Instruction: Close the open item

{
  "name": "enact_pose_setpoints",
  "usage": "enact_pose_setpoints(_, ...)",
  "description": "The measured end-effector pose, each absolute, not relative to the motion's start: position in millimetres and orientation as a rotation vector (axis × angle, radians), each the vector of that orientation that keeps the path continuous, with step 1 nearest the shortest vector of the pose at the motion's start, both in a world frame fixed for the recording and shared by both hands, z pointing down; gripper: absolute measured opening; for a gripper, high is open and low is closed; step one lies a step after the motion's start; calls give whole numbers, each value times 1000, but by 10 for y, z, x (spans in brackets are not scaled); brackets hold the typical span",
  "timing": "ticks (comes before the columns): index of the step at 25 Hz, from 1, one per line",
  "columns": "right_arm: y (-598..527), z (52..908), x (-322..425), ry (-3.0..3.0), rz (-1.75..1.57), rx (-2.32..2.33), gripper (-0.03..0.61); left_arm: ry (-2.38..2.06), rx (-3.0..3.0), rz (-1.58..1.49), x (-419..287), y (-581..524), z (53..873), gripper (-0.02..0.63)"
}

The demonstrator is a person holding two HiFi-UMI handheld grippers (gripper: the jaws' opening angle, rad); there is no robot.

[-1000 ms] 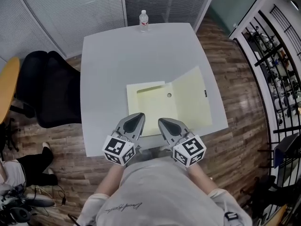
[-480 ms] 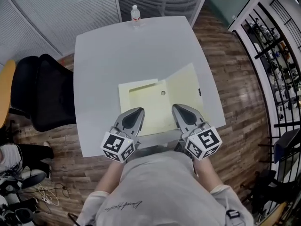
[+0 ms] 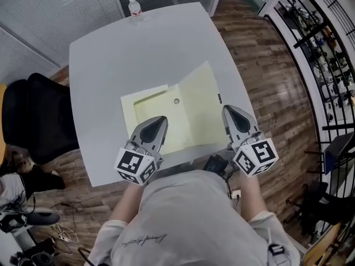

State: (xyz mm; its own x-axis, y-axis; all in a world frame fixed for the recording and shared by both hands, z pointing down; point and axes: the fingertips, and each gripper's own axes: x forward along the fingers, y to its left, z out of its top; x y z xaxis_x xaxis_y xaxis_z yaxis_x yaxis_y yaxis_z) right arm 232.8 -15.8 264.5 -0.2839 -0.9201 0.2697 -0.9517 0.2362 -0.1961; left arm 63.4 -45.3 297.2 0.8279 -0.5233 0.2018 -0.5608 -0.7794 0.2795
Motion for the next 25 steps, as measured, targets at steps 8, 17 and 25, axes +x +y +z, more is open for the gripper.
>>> enact_pose_setpoints(8, -58, 2906, 2904, -2259, 544, 1905, 12, -795, 2691, 229, 884, -485, 3079, 9)
enact_pose_setpoints(17, -53, 3543, 3124, -2244, 676, 1789, 12, -814, 2663, 299, 962, -437, 3287, 9)
enact_pose_setpoints(25, -160, 3946, 3096, -2303, 727, 1656, 12, -836, 2613, 339, 911, -410, 3525, 9)
